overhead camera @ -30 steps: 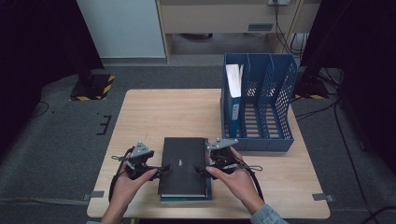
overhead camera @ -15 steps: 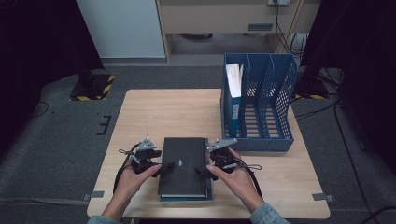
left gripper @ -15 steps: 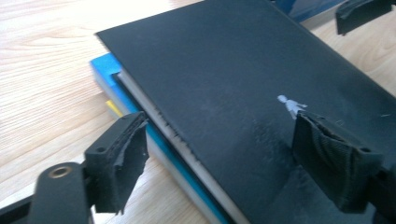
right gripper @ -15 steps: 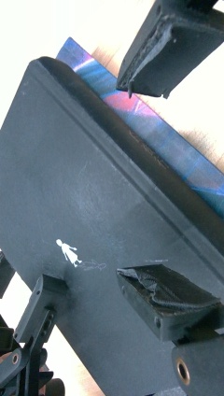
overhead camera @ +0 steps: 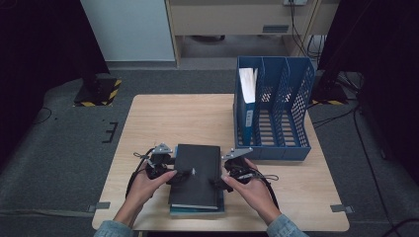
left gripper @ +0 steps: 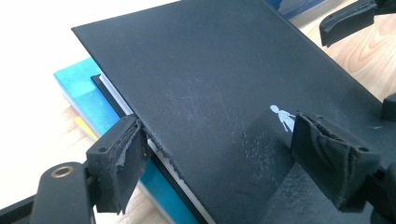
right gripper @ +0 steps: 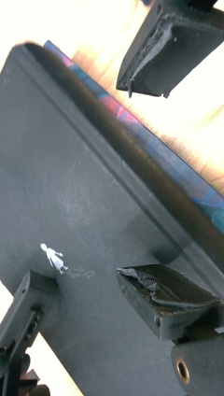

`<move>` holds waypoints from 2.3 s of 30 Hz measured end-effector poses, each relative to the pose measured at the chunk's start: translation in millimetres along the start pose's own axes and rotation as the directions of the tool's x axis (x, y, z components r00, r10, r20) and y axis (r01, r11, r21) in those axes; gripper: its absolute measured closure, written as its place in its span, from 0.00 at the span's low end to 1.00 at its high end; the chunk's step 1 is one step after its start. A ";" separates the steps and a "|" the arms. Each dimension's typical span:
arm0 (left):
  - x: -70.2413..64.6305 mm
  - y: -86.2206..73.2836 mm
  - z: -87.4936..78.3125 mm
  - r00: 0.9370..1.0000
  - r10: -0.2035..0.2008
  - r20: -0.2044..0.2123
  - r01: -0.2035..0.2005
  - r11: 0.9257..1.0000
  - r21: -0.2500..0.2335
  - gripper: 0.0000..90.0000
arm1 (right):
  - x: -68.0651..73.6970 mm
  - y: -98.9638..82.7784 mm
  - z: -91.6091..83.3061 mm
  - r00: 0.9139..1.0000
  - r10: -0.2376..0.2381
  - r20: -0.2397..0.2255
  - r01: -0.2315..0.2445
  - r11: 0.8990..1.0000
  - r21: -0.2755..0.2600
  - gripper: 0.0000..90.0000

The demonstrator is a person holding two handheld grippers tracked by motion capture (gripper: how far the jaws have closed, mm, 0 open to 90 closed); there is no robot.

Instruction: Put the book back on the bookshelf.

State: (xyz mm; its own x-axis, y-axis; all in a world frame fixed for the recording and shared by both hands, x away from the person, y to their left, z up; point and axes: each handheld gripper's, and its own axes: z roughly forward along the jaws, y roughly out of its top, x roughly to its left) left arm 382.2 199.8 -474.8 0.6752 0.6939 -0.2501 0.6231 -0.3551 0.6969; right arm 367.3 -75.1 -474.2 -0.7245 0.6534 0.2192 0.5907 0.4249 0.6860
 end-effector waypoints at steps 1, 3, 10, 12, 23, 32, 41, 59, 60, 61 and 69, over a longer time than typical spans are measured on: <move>-0.5 0.8 1.3 1.000 0.004 0.006 -0.004 1.000 0.002 0.21 | -0.3 -0.7 0.5 1.000 0.004 -0.005 -0.004 1.000 0.003 0.10; -0.9 1.3 2.7 1.000 0.004 0.013 -0.004 1.000 0.003 0.21 | -0.7 -1.4 1.3 1.000 0.010 -0.009 -0.010 1.000 0.005 0.10; -10.2 5.3 11.1 0.999 0.028 0.038 -0.028 1.000 0.010 0.21 | -8.7 -6.0 0.7 0.997 0.060 -0.057 -0.058 0.998 0.032 0.08; -11.6 6.1 12.2 0.999 0.030 0.040 -0.031 0.999 0.014 0.21 | -10.7 -7.7 0.2 0.996 0.067 -0.064 -0.065 0.997 0.034 0.07; -13.4 9.9 13.3 0.999 0.030 0.034 -0.031 0.999 0.040 0.21 | -19.6 -11.5 4.7 0.989 0.098 -0.108 -0.095 0.995 0.031 0.02; -13.3 10.8 13.6 0.999 0.030 0.035 -0.031 0.998 0.047 0.20 | -25.9 -12.1 8.8 0.982 0.121 -0.145 -0.117 0.993 0.036 0.00; -13.2 13.2 15.7 0.999 0.027 0.033 -0.029 0.998 0.059 0.18 | -33.8 -18.3 14.2 0.956 0.204 -0.213 -0.199 0.979 0.044 0.00; -9.2 16.1 18.6 0.998 0.034 0.057 -0.038 0.997 0.072 0.18 | -40.3 -26.0 26.9 0.904 0.286 -0.318 -0.291 0.956 0.034 0.00; -9.2 16.1 18.6 0.998 0.034 0.057 -0.038 0.997 0.072 0.18 | -40.7 -26.5 27.5 0.902 0.285 -0.324 -0.291 0.956 0.031 0.00; -8.2 15.3 19.3 0.997 0.033 0.064 -0.037 0.997 0.063 0.18 | -41.1 -26.7 27.9 0.901 0.285 -0.327 -0.291 0.956 0.030 0.00; -6.7 15.4 21.6 0.997 0.021 0.074 -0.025 0.998 0.054 0.16 | -42.6 -26.8 29.7 0.894 0.284 -0.346 -0.292 0.956 0.029 0.00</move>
State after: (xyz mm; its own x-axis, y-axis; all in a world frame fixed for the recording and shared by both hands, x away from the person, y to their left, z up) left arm 395.8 176.1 -476.9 0.7154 0.6383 -0.2843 0.6266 -0.4059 0.6653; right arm 392.9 -95.7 -522.4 -0.6031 0.4884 0.6306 0.7866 0.2331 0.5718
